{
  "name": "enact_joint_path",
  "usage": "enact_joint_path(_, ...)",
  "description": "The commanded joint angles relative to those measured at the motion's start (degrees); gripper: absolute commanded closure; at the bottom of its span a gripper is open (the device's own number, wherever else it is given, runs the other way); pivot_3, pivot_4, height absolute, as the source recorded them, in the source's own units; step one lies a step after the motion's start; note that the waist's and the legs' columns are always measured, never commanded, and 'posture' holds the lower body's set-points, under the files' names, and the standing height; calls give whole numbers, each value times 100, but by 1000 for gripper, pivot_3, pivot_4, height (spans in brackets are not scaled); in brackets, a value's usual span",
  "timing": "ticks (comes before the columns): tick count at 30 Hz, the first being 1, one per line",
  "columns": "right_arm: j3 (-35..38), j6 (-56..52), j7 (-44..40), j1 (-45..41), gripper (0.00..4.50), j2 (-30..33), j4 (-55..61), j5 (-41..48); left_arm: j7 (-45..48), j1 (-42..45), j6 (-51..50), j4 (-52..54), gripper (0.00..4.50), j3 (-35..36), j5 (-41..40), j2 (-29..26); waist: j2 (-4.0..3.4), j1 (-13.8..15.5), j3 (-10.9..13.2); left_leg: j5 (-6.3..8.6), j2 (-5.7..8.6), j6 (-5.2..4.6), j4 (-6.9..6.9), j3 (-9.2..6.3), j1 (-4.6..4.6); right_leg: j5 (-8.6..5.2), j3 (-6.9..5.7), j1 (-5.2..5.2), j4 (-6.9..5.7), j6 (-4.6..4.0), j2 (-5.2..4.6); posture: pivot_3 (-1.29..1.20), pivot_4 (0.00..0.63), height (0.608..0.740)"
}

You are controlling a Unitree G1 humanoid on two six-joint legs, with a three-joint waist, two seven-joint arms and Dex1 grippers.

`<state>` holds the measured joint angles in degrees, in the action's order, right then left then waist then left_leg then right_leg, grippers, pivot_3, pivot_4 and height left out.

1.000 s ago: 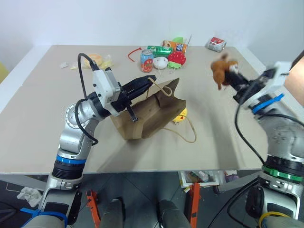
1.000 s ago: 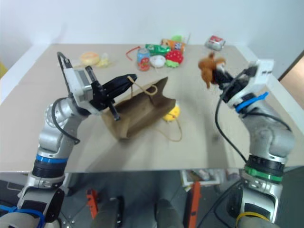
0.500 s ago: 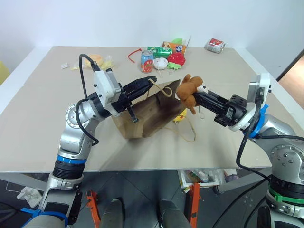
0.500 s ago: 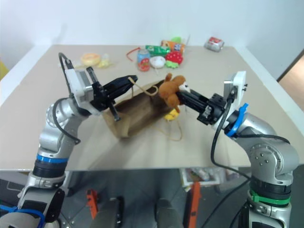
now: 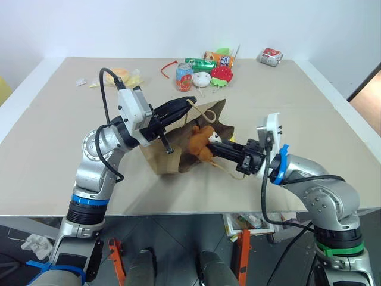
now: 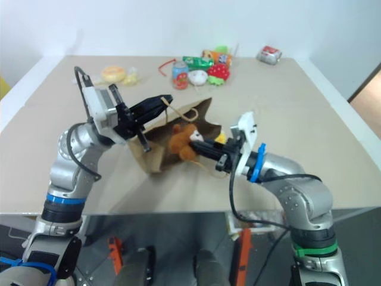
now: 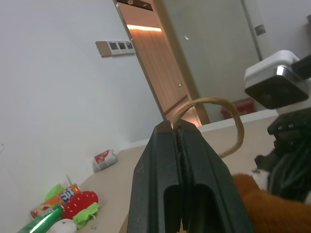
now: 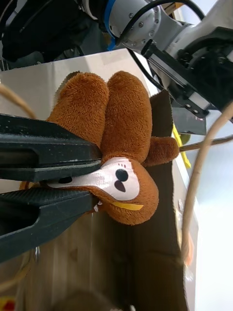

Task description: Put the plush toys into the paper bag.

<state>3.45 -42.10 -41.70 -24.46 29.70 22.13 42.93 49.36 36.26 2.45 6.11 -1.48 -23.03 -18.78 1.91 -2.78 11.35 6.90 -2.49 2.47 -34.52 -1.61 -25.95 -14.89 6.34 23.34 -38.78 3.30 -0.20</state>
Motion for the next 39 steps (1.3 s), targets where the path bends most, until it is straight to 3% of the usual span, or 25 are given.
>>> enact_joint_path(1,-48,209,41,-320,4453,-117,-1,-61,29,171,110,90,4500,34,-64,18,0,1,0,0,-1,0,0,0,0,1,0,0,0,1,0,0,150,740)
enact_joint_path(7,-515,338,408,-904,4453,-466,-562,-657,38,184,114,67,4500,19,-60,42,0,-9,0,0,-1,0,0,0,0,1,-1,0,0,2,0,0,150,740)
enact_joint_path(9,-701,260,473,-982,3478,-492,-707,-857,39,185,130,68,4500,14,-51,49,0,-16,0,0,-3,0,0,1,1,7,-1,3,0,0,2,0,150,740)
enact_joint_path(11,-827,212,470,-986,2871,-464,-759,-983,32,179,136,76,4500,14,-43,52,0,-11,0,-1,-6,0,0,-2,2,7,-4,2,-1,-1,5,0,150,740)
enact_joint_path(13,-922,176,446,-964,1949,-412,-750,-1071,19,157,133,99,4500,23,-42,49,0,-3,0,-1,-6,1,1,-2,-1,5,-5,2,0,-1,5,0,150,740)
enact_joint_path(16,-927,25,416,-952,1012,-356,-756,-1056,-1,125,122,133,4500,41,-42,43,0,3,0,-1,-4,1,1,-2,-7,2,-5,4,1,1,3,0,150,740)
enact_joint_path(27,216,-83,-131,-642,1012,174,-241,-158,7,94,110,150,4500,43,-64,38,0,3,0,0,-5,1,0,-5,-7,3,-6,3,2,2,4,0,150,740)
enact_joint_path(32,1188,108,52,-657,1012,241,-443,234,17,96,102,150,4500,28,-69,37,0,3,0,0,-5,1,1,-5,-7,2,-6,2,2,3,4,0,150,740)
enact_joint_path(35,1469,290,439,-686,1012,451,-1165,-287,36,93,97,147,4500,33,-73,17,0,3,0,-1,-4,1,-1,-4,-7,4,-5,1,2,4,4,0,150,740)
enact_joint_path(39,1116,516,792,-638,1012,641,-1887,-1086,54,102,103,137,4500,32,-69,6,0,5,0,-1,-3,1,-3,-1,-5,4,-4,0,3,-2,2,0,150,740)
